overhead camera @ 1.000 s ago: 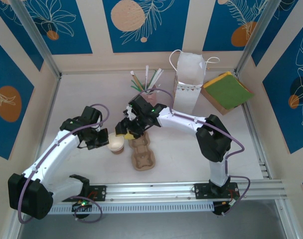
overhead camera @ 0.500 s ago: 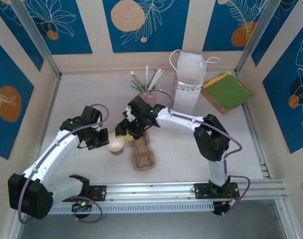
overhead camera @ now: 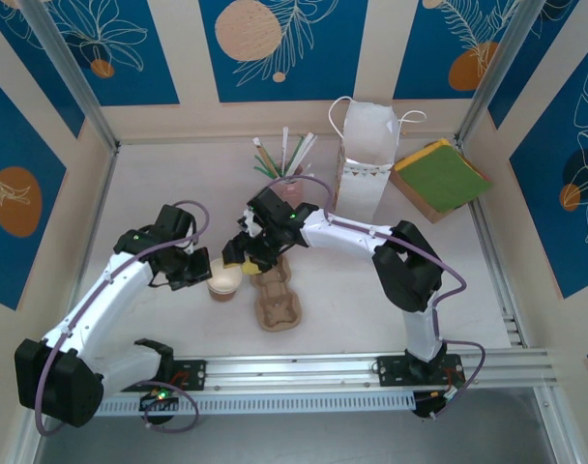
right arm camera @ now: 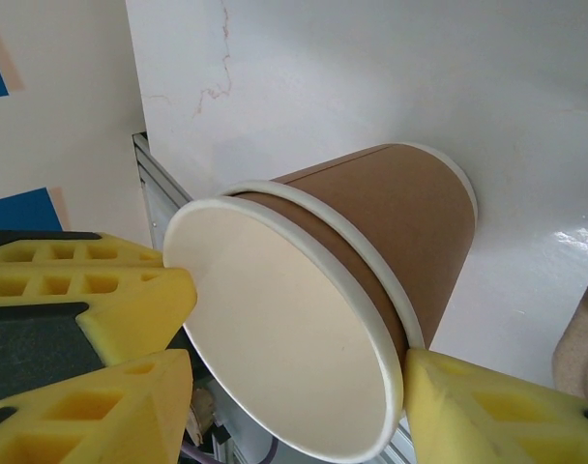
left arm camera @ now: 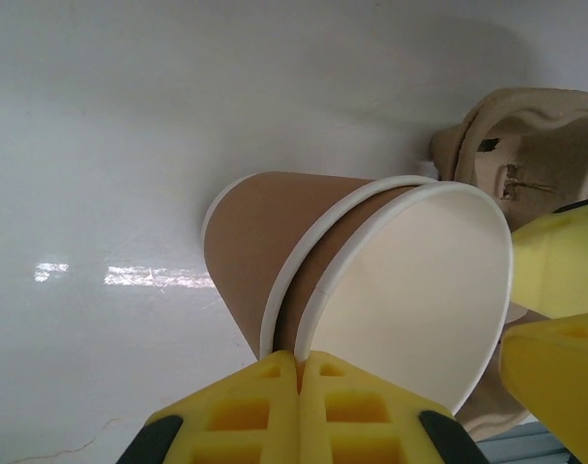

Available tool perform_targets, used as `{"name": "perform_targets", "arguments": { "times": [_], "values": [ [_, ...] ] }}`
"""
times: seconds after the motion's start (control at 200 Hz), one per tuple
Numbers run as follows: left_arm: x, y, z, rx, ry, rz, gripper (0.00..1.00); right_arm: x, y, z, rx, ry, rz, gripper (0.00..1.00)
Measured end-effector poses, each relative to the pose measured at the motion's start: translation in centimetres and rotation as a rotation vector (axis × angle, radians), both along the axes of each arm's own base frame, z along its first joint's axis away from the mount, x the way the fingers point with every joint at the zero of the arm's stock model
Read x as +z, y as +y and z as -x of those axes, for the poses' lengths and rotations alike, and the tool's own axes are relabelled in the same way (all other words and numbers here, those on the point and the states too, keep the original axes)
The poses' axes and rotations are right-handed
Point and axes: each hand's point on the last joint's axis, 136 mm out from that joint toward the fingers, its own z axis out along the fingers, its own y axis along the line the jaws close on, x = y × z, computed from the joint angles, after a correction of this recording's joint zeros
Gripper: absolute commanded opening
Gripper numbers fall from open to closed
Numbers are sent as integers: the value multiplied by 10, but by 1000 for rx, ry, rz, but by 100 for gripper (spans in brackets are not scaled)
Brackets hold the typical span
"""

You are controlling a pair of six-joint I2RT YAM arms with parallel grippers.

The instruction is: Pack the takeout coffee

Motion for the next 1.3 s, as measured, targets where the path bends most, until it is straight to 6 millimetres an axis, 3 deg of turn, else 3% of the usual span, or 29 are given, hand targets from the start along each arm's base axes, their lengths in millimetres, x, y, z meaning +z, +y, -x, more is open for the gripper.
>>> {"name": "perform_targets", "arguments": {
  "times": [1.3],
  "values": [
    [12,0,2,30,-18,67,0,4,0,1,6,0,13,60]
  ]
}}
